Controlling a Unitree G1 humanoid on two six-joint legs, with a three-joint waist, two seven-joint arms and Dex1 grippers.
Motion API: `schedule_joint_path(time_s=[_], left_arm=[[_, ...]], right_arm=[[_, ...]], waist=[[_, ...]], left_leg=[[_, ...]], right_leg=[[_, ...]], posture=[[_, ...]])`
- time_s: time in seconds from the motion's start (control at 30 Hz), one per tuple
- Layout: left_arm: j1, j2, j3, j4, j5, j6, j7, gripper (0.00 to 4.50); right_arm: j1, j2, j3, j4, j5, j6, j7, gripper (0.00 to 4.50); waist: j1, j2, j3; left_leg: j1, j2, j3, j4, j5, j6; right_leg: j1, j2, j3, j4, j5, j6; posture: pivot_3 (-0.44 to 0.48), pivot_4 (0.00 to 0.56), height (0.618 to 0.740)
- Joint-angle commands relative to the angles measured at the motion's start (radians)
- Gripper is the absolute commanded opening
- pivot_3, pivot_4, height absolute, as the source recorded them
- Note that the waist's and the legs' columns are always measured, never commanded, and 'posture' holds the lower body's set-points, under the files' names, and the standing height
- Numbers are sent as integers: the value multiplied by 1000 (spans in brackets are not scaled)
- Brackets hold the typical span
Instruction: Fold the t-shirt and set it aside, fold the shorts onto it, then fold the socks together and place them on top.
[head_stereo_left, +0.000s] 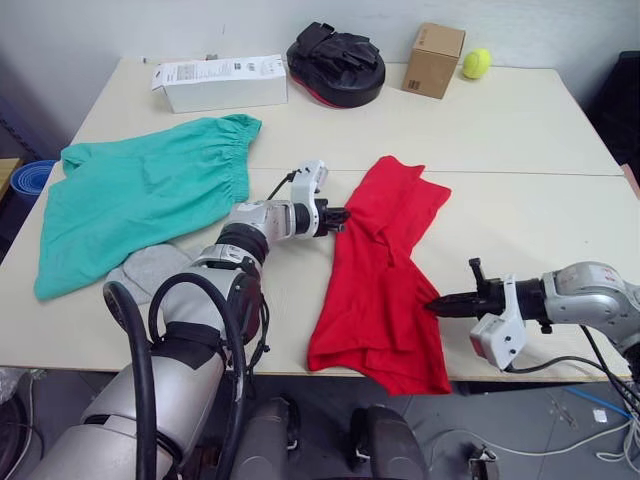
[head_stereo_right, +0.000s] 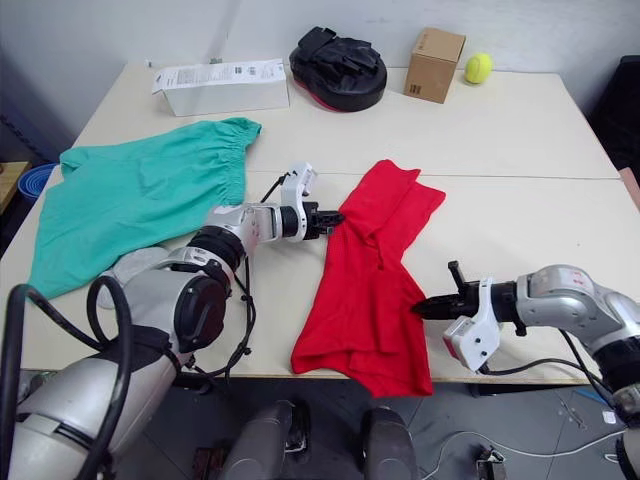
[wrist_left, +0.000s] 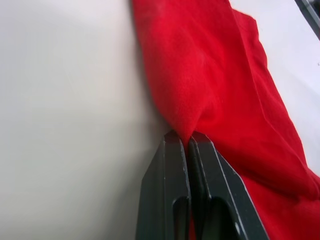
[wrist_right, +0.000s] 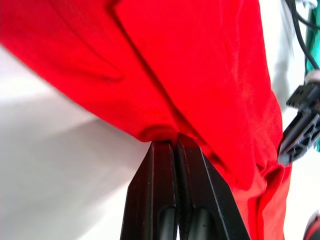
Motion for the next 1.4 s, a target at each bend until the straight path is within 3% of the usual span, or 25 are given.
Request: schedule_joint_path(time_s=[0.03,0.23,0.77,0.83,0.93,1.03,1.13,1.27,1.3,1.4], left_arm=[[-3,0,8,-25,-13,-23,9,41],[1,37,35,-32,-37,-18,53,41],[81,90,-36,-128,-36,72,-52,41],[87,92,-35,-139,-42,80,-54,493],[101,102,-50,-173,-45,91,-87,1338],[125,130,-88,-252,-41,117,-156,2274],[253,218,-217,-540,-23,124,-347,3186],[512,418,-380,-1007,-15,-27,-583,4481],[559,461,-399,-1078,-11,-75,-616,4500],[661,545,-423,-1216,-20,-217,-686,4500]], right_arm=[[-59,20,28,64,-13,-59,15,0],[-169,64,74,204,-75,-142,12,0],[-301,152,94,383,-222,-242,-97,0],[-303,156,95,392,-221,-233,-109,0],[-297,150,104,397,-187,-217,-109,704],[-286,132,102,391,-152,-206,-106,1733],[-273,89,93,390,-98,-210,-101,2762],[-241,13,98,381,-37,-254,-100,4129],[-227,-7,100,374,-26,-268,-103,4433],[-182,-55,103,364,-24,-323,-115,4477]], waist=[[-2,0,0],[-5,0,0],[-6,0,0],[-6,0,0],[-6,0,0],[-6,0,0],[-14,0,0],[-29,1,0],[-29,1,0],[-23,0,0]], left_leg=[[0,0,0,0,0,0],[0,0,0,0,0,0],[0,0,0,0,0,0],[0,1,0,0,0,0],[0,1,0,0,0,0],[0,1,1,0,0,0],[0,1,1,-1,0,0],[1,1,1,-6,0,-1],[1,1,1,-7,0,-1],[1,1,0,-5,0,-1]], right_leg=[[0,0,0,0,0,0],[-1,-1,0,0,0,0],[-1,0,1,1,0,0],[-1,0,1,1,0,0],[-1,1,1,1,0,0],[0,1,1,1,0,0],[-1,1,2,1,0,0],[-1,0,3,1,0,0],[-1,0,4,0,0,0],[-1,-2,4,-3,0,0]], posture=[[0,150,740],[0,150,740],[0,150,740],[0,150,740],[0,150,740],[0,150,740],[0,150,740],[0,150,740],[0,150,740],[0,150,740]])
